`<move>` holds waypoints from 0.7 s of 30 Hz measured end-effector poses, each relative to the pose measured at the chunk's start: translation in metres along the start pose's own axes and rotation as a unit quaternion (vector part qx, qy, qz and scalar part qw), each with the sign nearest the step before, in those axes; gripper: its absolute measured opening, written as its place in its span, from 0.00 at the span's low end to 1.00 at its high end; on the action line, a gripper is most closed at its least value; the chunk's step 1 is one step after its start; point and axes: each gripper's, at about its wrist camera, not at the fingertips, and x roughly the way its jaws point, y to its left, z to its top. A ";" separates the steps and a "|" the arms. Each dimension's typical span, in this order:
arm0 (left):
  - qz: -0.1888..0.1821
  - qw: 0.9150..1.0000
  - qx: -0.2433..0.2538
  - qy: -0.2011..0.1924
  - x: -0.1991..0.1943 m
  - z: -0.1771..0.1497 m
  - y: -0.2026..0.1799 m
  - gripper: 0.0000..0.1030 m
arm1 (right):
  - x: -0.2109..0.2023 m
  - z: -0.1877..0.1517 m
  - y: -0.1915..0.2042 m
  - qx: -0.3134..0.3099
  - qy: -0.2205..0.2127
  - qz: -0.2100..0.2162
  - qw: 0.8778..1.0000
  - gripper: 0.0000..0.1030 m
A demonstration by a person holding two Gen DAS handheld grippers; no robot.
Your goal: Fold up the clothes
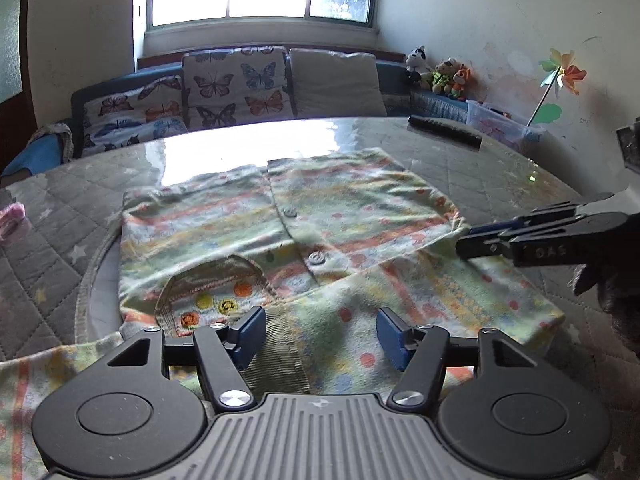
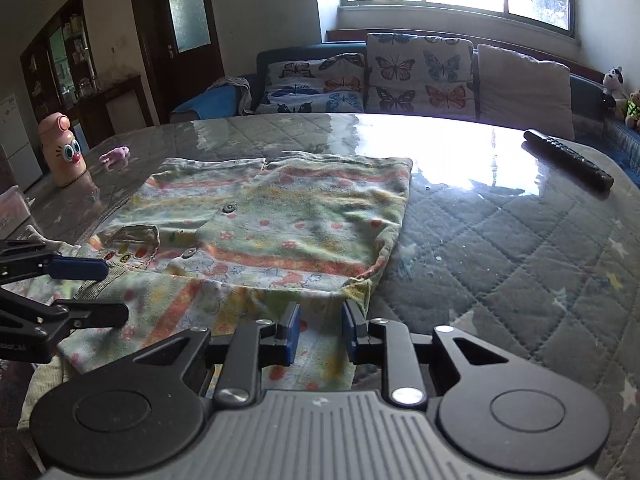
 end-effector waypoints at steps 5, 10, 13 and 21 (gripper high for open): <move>0.004 1.000 -0.012 0.004 0.002 -0.001 0.009 0.63 | -0.006 0.003 0.008 -0.012 -0.002 0.002 1.000 0.31; 0.017 1.000 -0.015 0.000 -0.003 -0.004 0.012 0.63 | -0.005 0.004 0.027 -0.035 -0.005 0.015 0.999 0.32; 0.028 0.999 -0.021 -0.002 -0.008 -0.007 0.016 0.64 | -0.001 0.003 0.043 -0.053 -0.003 0.021 0.998 0.35; 0.054 0.998 -0.029 -0.006 -0.025 -0.016 0.032 0.64 | 0.000 -0.007 0.086 -0.099 -0.002 0.046 0.994 0.39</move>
